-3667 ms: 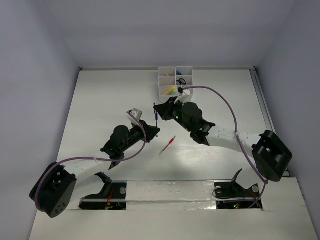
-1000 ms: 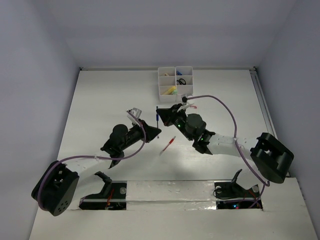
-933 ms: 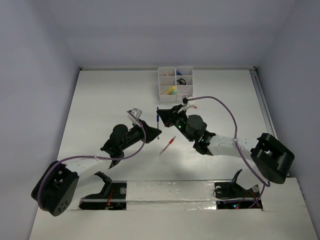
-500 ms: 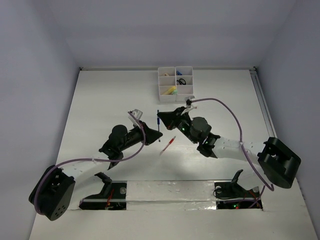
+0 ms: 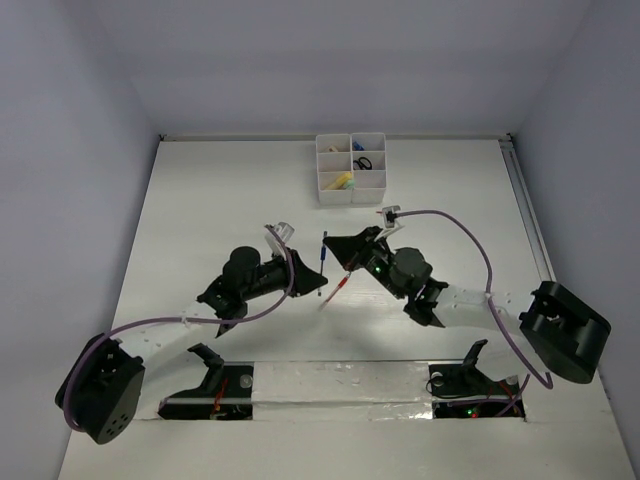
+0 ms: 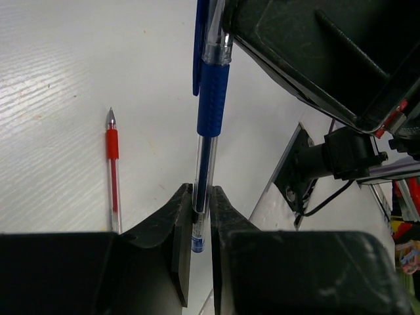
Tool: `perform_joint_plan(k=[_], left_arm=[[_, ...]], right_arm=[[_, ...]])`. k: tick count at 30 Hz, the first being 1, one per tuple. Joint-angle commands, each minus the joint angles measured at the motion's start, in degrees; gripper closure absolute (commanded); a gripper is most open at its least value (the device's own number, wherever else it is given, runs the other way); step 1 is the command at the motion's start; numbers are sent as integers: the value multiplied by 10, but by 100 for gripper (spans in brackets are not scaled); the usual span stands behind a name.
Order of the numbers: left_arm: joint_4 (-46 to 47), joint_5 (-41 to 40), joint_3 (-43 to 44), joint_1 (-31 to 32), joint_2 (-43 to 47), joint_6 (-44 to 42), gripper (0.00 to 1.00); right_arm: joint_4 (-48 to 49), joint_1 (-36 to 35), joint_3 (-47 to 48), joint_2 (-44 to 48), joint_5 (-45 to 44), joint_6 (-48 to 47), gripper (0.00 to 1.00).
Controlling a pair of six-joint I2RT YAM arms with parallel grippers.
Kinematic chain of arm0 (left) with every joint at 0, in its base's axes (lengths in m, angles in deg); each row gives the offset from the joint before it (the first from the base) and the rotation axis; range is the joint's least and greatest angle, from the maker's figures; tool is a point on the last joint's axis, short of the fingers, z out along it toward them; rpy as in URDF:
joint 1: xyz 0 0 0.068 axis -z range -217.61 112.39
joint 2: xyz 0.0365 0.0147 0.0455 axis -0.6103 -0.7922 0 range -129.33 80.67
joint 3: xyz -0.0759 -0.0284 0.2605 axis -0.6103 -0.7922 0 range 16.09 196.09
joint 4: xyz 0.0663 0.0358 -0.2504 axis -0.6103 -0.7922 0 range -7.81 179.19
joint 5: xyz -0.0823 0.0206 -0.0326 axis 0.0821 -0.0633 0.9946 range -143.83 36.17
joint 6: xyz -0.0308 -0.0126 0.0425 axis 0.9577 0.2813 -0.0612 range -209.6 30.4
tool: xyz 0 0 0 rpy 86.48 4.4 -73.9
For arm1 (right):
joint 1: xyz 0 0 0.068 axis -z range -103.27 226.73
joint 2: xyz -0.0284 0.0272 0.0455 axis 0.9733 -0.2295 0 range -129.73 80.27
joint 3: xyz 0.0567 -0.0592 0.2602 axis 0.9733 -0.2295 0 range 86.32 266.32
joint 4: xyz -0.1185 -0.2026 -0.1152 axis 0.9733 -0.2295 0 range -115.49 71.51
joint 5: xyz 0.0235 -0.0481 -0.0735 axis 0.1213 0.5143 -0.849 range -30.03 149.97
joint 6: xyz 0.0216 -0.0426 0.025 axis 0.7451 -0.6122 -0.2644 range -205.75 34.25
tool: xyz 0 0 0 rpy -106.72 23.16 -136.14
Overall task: Sort the stationery into containers
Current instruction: Close the pen cap on the pen.
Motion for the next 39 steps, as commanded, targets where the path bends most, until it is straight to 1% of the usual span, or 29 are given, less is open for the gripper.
perform_joint_plan(k=[1, 2, 6, 9, 14, 15, 16, 18, 19, 21, 22, 23, 24, 25, 26, 27, 29, 30, 33, 36, 39], left_arm=[[136, -108, 85, -25, 41, 13, 100], [135, -105, 86, -25, 42, 17, 100], [132, -95, 93, -25, 40, 25, 100], [137, -87, 91, -25, 34, 28, 100], [139, -67, 73, -20, 19, 25, 100], [139, -57, 70, -20, 19, 25, 100], [139, -54, 62, -20, 21, 22, 100], [139, -48, 52, -20, 27, 19, 100], [139, -45, 40, -20, 29, 19, 100], [175, -19, 23, -20, 32, 37, 100], [186, -7, 10, -20, 28, 44, 100], [192, -1, 6, -20, 28, 53, 100], [199, 2, 1, -20, 28, 53, 100], [201, 3, -5, -20, 28, 53, 100], [204, 4, -7, -20, 28, 51, 100], [208, 10, -8, -20, 28, 49, 100], [214, 24, -5, -20, 24, 49, 100], [225, 40, -5, -20, 22, 54, 100], [259, 71, -6, -14, 13, 64, 100], [275, 94, -2, -1, -1, 68, 100], [280, 109, 5, 15, -17, 64, 100]], right_arm=[[-107, -54, -41, -5, 93, 15, 100], [-112, -60, -41, -7, 77, 14, 100], [-121, -71, -37, -10, 66, 8, 100], [-135, -71, -26, 7, 41, 5, 100], [-206, -71, 48, 27, -8, -37, 100], [-223, -71, 55, 34, -22, -41, 99], [-229, -71, 61, 39, -27, -45, 84], [-249, -49, 72, 53, -19, -45, 71], [-250, -41, 71, 72, -12, -44, 58], [-249, -13, 69, 92, 35, -47, 47], [-252, -5, 70, 113, 51, -52, 40], [-255, 3, 70, 124, 71, -57, 37], [-256, 12, 70, 135, 112, -61, 34], [-261, 27, 75, 143, 127, -67, 29], [-265, 36, 79, 159, 143, -73, 25], [-271, 46, 82, 164, 190, -77, 22], [-283, 75, 98, 165, 230, -83, 15], [-291, 83, 104, 159, 266, -87, 13], [-291, 102, 118, 143, 311, -88, 9], [-285, 108, 138, 122, 335, -87, 9], [-270, 108, 156, 96, 350, -86, 14]])
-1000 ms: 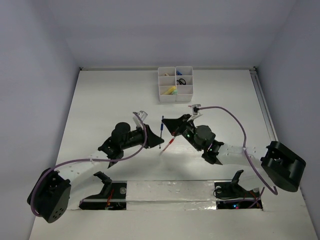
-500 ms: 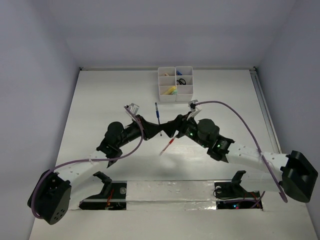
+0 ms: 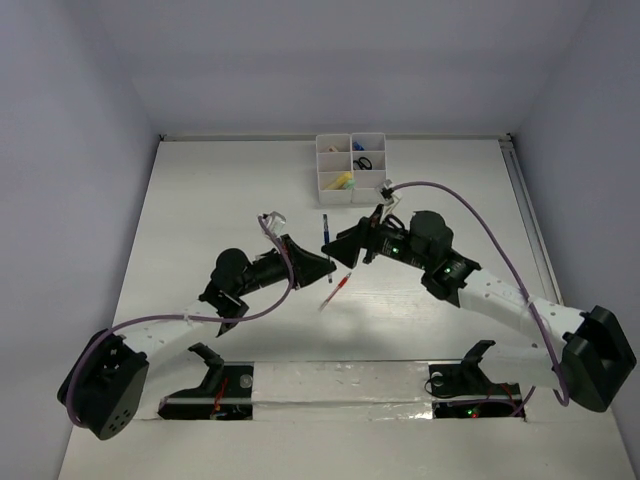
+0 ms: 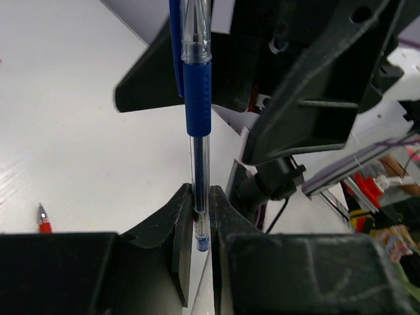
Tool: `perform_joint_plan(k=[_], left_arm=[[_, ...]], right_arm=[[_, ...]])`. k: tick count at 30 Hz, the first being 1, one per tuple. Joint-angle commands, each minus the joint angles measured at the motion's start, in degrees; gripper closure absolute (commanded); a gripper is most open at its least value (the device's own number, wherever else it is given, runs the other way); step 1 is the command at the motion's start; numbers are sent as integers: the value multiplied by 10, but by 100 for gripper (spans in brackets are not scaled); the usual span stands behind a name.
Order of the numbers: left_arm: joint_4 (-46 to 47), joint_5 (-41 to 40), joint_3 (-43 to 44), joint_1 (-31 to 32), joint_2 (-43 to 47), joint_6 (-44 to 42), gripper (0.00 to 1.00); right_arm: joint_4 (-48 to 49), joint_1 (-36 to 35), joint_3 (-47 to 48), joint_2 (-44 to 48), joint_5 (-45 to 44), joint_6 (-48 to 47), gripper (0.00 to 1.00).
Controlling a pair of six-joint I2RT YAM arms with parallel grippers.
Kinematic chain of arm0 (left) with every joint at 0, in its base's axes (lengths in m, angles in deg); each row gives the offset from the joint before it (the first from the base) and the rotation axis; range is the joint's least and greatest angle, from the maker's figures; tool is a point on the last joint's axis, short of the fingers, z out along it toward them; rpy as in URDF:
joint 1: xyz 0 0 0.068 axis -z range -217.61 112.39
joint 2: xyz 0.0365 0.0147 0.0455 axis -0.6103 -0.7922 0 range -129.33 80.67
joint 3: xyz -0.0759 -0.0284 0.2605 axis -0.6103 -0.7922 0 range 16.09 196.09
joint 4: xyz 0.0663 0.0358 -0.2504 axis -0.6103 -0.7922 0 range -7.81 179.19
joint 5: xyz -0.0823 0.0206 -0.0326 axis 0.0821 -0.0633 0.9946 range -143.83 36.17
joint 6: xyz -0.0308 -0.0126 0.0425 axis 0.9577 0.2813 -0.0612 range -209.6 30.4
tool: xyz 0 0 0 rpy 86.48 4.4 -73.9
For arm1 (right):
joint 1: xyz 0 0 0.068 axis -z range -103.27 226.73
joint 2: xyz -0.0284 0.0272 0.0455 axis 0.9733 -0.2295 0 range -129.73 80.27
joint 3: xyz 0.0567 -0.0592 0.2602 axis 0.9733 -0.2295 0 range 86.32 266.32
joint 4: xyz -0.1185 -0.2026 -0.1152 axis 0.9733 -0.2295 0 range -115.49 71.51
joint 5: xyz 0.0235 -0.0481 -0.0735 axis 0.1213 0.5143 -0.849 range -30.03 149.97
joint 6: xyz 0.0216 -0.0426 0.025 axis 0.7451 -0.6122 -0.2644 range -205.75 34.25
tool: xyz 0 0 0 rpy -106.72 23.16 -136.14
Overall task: Sort the stationery into containers
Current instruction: Close the pen cap on the pen.
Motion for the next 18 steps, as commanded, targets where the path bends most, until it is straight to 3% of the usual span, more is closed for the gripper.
perform_joint_plan(k=[1, 6, 7, 15, 16, 18], left_arm=[[58, 46, 16, 16, -14, 1, 100], [56, 44, 14, 22, -20, -2, 100], [55, 43, 14, 22, -17, -3, 100], [42, 26, 16, 22, -4, -13, 100], [41, 24, 14, 22, -2, -17, 96], [32, 14, 12, 22, 3, -23, 82]], right_arm=[[21, 1, 41, -23, 59, -9, 18], [38, 1, 50, -34, 64, -5, 35], [39, 1, 50, -35, 61, -5, 50], [17, 1, 43, -30, 36, -4, 93], [14, 1, 43, -30, 28, -4, 100], [3, 1, 47, -28, -3, -11, 100]])
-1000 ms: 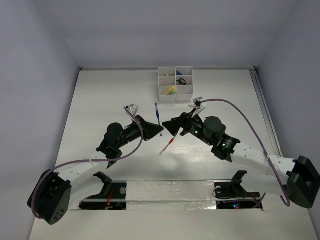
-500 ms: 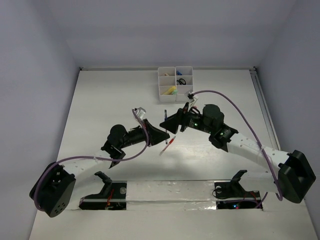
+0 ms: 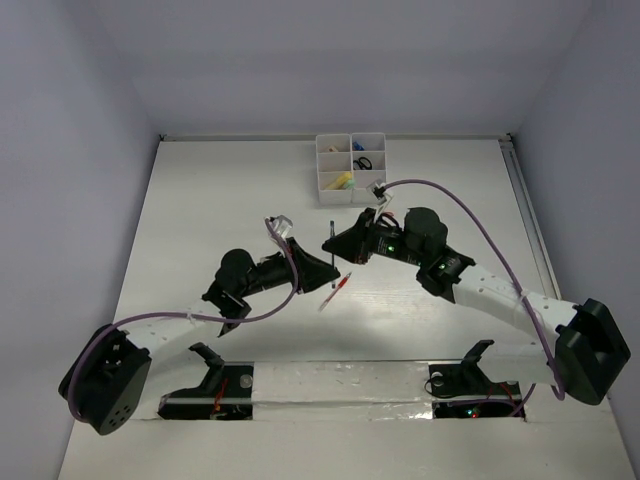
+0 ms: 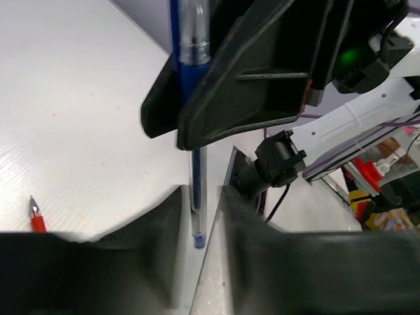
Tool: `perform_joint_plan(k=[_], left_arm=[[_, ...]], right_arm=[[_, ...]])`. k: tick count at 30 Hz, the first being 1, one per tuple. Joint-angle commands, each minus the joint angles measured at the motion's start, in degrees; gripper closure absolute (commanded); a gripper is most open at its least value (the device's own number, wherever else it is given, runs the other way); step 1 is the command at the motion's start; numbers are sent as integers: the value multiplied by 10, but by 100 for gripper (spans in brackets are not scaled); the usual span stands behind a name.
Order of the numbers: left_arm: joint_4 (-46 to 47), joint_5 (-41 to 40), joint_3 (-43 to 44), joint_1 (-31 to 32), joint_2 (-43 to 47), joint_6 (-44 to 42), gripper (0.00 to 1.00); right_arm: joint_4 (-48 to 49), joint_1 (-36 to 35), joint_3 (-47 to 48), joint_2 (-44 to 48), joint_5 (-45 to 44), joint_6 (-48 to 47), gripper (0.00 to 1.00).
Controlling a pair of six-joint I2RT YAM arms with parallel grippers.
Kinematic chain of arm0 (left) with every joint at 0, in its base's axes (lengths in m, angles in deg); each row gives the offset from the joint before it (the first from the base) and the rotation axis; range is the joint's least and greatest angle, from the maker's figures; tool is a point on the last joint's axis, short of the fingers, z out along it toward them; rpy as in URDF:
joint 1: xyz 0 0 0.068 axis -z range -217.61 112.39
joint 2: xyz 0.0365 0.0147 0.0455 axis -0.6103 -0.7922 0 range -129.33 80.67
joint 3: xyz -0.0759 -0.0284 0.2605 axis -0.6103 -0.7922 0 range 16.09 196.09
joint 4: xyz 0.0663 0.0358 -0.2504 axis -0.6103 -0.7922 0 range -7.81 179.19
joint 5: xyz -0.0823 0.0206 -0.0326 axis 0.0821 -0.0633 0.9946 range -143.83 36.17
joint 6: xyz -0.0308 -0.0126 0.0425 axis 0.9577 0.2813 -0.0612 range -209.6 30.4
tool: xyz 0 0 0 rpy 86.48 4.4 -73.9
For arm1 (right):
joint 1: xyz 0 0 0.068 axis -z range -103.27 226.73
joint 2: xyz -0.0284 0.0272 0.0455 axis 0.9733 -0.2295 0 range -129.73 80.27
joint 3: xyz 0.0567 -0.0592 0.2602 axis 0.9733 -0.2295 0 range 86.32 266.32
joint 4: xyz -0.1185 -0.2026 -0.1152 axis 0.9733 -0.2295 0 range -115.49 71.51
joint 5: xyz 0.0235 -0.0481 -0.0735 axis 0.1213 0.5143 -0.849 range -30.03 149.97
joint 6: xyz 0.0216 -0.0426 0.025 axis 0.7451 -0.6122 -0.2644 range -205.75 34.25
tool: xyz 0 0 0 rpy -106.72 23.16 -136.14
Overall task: Sort the stationery into containers
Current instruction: Close the pen cap on the pen, then place the pen in the storage box.
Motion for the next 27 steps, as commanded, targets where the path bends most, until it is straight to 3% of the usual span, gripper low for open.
perform_joint_plan(k=[1, 4, 8, 14, 15, 16, 21, 27], left_arm=[[25, -10, 12, 1, 25, -16, 66], [-8, -35, 12, 1, 33, -36, 43], [-64, -87, 15, 1, 49, -68, 27], [-116, -171, -9, 7, 105, -120, 19], [-122, -188, -13, 7, 111, -127, 14], [-125, -195, -20, 7, 118, -140, 1], [-154, -231, -21, 7, 130, -162, 1], [-130, -210, -28, 7, 119, -154, 1]], right_arm=[[-5, 9, 25, 10, -49, -21, 100], [10, 31, 29, 3, -100, -25, 100], [68, 66, 30, -23, -219, -40, 100], [177, 96, 44, -89, -441, -109, 100], [202, 96, 53, -121, -456, -119, 100], [218, 103, 60, -139, -488, -132, 100], [292, 135, 127, -236, -537, -177, 100], [359, 149, 188, -334, -581, -235, 100]])
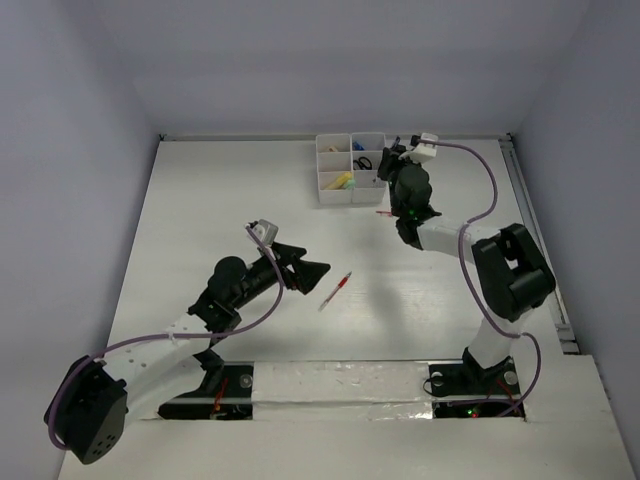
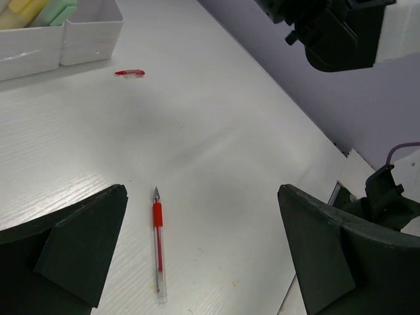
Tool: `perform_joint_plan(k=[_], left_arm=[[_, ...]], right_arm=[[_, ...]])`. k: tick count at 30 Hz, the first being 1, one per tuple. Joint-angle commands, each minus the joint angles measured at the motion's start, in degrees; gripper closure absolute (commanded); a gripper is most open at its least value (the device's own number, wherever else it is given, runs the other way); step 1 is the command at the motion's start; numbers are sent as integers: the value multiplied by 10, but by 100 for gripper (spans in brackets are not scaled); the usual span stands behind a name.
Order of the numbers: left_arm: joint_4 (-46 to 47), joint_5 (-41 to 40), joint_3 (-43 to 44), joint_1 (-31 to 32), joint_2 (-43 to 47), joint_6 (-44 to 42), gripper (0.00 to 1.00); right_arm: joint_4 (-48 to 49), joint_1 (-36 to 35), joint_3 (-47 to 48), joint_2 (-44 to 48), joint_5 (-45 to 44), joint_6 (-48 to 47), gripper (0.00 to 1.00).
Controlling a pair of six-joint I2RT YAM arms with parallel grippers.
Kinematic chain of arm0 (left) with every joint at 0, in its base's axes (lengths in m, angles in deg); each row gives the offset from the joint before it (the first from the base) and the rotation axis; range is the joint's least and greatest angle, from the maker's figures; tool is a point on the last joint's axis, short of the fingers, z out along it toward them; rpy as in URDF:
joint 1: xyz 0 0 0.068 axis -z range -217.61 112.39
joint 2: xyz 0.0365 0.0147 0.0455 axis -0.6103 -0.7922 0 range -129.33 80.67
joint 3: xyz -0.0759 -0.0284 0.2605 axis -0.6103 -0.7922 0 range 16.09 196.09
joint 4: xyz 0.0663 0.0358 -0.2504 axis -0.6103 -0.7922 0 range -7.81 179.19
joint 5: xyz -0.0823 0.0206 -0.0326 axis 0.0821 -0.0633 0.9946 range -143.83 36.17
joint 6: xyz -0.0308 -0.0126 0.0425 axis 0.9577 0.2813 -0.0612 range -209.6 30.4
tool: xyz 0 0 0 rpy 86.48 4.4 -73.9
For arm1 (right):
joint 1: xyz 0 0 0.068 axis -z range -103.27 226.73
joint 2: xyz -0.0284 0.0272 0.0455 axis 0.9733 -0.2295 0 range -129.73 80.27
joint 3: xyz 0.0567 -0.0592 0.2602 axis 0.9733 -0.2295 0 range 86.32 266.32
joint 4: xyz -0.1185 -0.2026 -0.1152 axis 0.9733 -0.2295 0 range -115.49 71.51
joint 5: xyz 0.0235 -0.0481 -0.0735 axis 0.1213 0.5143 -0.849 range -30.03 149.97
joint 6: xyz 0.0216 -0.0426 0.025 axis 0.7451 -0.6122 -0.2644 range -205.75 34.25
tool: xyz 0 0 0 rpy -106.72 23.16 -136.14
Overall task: Sort the stationery into containers
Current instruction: Place the pen in the storage box.
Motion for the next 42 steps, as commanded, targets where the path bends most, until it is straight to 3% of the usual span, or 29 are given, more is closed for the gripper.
perform_joint_plan(k=[1, 10, 21, 25, 30, 31, 32, 35, 42], left_arm=[[29, 5, -6, 3, -3, -10, 1], [46, 24, 4, 3, -51, -9, 1], [54, 28, 11, 3, -77, -10, 1], [54, 29, 12, 3, -81, -10, 1], [52, 29, 13, 3, -82, -10, 1], [52, 28, 13, 3, -82, -10, 1], [52, 28, 13, 3, -81, -10, 1], [48, 25, 13, 3, -77, -11, 1], [33, 6, 13, 3, -61, -17, 1]], right_arm=[[106, 3, 64, -47, -63, -62, 100], [142, 3, 114, -147, -70, -97, 100], [121, 3, 109, -185, -42, -45, 100], [112, 3, 102, -184, -27, -27, 82], [65, 3, 109, -167, -18, -22, 47], [56, 3, 111, -163, -18, -23, 47], [49, 3, 113, -159, -19, -25, 40], [4, 3, 128, -138, -20, -29, 31], [-97, 3, 110, -37, -9, -25, 26]])
